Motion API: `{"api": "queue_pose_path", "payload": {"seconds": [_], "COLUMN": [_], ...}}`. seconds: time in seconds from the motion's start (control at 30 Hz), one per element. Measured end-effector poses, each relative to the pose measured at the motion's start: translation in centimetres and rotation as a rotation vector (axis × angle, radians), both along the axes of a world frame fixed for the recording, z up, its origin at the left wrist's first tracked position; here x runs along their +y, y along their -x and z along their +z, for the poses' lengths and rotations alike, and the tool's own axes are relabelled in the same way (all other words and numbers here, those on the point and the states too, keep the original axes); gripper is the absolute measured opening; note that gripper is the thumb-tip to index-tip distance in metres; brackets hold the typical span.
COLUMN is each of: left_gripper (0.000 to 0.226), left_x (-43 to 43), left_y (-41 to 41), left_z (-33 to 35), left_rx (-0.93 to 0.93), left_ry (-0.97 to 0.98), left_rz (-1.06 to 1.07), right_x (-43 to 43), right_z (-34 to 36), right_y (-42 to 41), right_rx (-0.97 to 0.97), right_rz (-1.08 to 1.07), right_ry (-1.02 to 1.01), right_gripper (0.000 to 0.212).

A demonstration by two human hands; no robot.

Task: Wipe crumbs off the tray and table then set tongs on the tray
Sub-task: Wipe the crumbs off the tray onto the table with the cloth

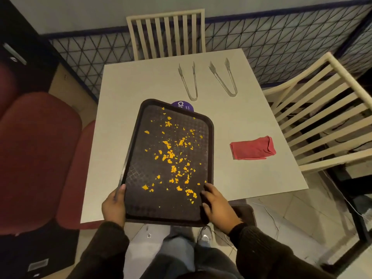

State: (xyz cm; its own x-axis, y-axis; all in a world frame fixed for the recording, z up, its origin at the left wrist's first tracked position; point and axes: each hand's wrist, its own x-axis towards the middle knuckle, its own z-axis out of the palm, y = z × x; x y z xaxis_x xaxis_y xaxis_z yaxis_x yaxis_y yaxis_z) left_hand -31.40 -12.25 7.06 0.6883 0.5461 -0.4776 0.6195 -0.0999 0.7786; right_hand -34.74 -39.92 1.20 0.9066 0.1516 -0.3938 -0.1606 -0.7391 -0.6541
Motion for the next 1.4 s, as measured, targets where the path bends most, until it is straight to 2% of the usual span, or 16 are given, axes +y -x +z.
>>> {"api": "queue_pose_path", "payload": {"seconds": [0.1, 0.2, 0.37, 0.5, 0.57, 0.63, 0.7, 0.73, 0.83, 0.93, 1.07, 1.13, 1.27, 1.4], "left_gripper": [0.041, 0.041, 0.04, 0.039, 0.039, 0.039, 0.04, 0.041, 0.04, 0.04, 0.044, 0.043, 0.037, 0.03], "left_x": [0.4, 1.0, 1.4, 1.6, 1.7, 1.7, 1.7, 1.7, 1.5, 0.9, -0.5, -1.2, -1.8, -1.5], "left_y": [-0.3, -0.8, -1.9, -2.8, -3.1, -3.2, -3.2, -3.2, -3.4, -3.6, -3.9, -4.0, -4.0, -3.9], "left_z": [0.4, 0.4, 0.2, -0.3, -0.6, -0.8, -0.8, -0.7, -0.6, -0.7, -1.1, -1.1, -1.0, -0.9], "left_rx": [0.003, 0.001, -0.029, -0.041, -0.041, -0.038, -0.028, -0.026, -0.044, -0.064, -0.072, -0.07, -0.046, -0.043], "left_ry": [0.001, 0.007, -0.071, -0.132, -0.155, -0.164, -0.159, -0.142, -0.09, -0.041, 0.016, 0.039, 0.014, -0.038], "left_rz": [-0.014, -0.018, -0.069, -0.11, -0.131, -0.147, -0.142, -0.131, -0.088, -0.061, -0.092, -0.118, -0.204, -0.245], "right_x": [0.7, -0.1, -6.9, -12.1, -13.4, -14.2, -15.0, -15.3, -15.9, -14.4, -8.1, -3.9, 4.5, 11.4], "right_z": [-0.2, 0.1, -2.6, -2.8, -2.4, -2.1, -1.8, -1.8, -1.6, 0.0, 4.7, 7.0, 8.5, 7.5], "right_y": [-0.6, -2.4, -8.5, -12.8, -14.2, -15.3, -16.3, -16.6, -16.2, -13.9, -10.7, -9.2, -6.4, -6.0], "right_rx": [-0.051, -0.135, -0.189, -0.204, -0.16, -0.09, -0.06, -0.08, -0.195, -0.246, -0.241, -0.254, -0.263, -0.334], "right_rz": [0.02, -0.053, -0.248, -0.105, -0.049, -0.105, -0.102, -0.043, 0.004, -0.062, -0.31, -0.359, -0.215, -0.033], "right_ry": [0.021, 0.047, 0.382, 0.597, 0.593, 0.499, 0.515, 0.587, 0.708, 0.592, 0.116, -0.051, -0.249, -0.186], "right_gripper": [0.048, 0.044, 0.046, 0.042, 0.037, 0.033, 0.048, 0.053, 0.036, 0.032, 0.04, 0.044, 0.05, 0.047]}}
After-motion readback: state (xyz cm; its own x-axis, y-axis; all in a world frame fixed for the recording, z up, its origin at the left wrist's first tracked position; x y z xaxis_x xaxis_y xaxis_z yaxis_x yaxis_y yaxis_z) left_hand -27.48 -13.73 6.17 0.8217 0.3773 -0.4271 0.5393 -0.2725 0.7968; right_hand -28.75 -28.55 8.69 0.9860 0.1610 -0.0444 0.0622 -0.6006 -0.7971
